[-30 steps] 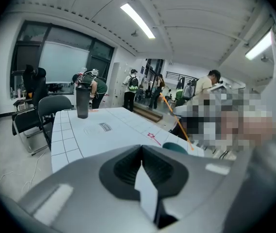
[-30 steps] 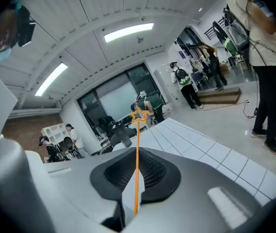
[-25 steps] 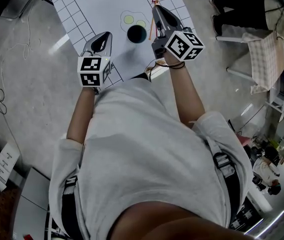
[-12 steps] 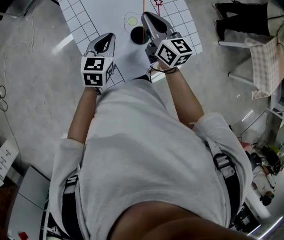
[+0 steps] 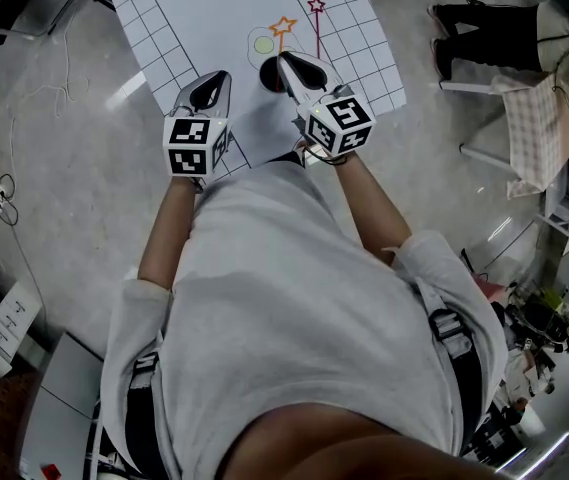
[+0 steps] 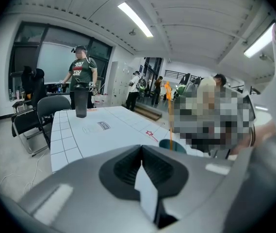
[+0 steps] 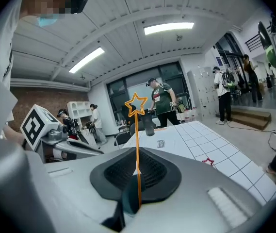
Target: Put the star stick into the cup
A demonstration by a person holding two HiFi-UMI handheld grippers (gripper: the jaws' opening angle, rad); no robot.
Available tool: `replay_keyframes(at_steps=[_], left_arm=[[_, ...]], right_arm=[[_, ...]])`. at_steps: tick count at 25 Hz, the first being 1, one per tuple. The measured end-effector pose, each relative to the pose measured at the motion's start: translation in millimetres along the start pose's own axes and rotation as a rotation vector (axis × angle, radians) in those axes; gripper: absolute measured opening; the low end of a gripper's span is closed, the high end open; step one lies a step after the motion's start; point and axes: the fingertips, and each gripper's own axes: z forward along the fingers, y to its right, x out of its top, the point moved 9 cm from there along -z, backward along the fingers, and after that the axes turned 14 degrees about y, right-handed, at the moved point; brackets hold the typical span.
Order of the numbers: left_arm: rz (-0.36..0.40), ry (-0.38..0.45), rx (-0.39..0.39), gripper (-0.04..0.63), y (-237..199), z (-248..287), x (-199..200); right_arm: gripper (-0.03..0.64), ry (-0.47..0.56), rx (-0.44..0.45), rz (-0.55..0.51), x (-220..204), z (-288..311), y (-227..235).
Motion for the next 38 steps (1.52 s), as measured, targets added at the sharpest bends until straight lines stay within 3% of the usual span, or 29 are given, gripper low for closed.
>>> replay_keyframes(at_steps=[8,13,17,22,25,29,32,38], left_arm=[[0.005,-0.017,-0.01,0.003,2.6,6.7,-2.2],[-0.003,-0.023,-0.007,0.003,1.7,13.7,-2.6],[-0.012,-0.026,-0.001,0.003,1.4,21.3,-2.1],[-0.044,-0.033,0.045,0.003,-5.4,29.9,-5.2],[-0.061,-0.045,0.08,0.003,-9.2,34.5,-8.6],[-0.081,-0.063,0.127,0.003,-11.2,38.9,-14.0],[-0.097,-0.079,0.174,0.003,-13.8,37.2,-19.9],[-0.12,-0.102,0.238,0.003,-21.1,36.4,-30.0]], right_arm=[[0.015,-0.102,0.021,-0.061,-11.1,7.2,-4.5],[0.098,-0.144,0.047,-0.095,-10.7,13.4,-2.7],[0.1,-0.127,0.047,-0.071,-2.1,7.9,7.2],[0.087,-0.132,-0.044,-0.042,8.5,-4.0,48.2],[0.082,-0.233,-0.163,-0.048,-3.5,0.2,88.5],[0.083,-0.389,-0.273,0.039,-30.7,16.1,136.3],[0.083,-0.469,-0.295,0.083,-47.3,31.3,157.1],[0.083,-0.577,-0.311,0.075,-67.3,54.9,175.3]])
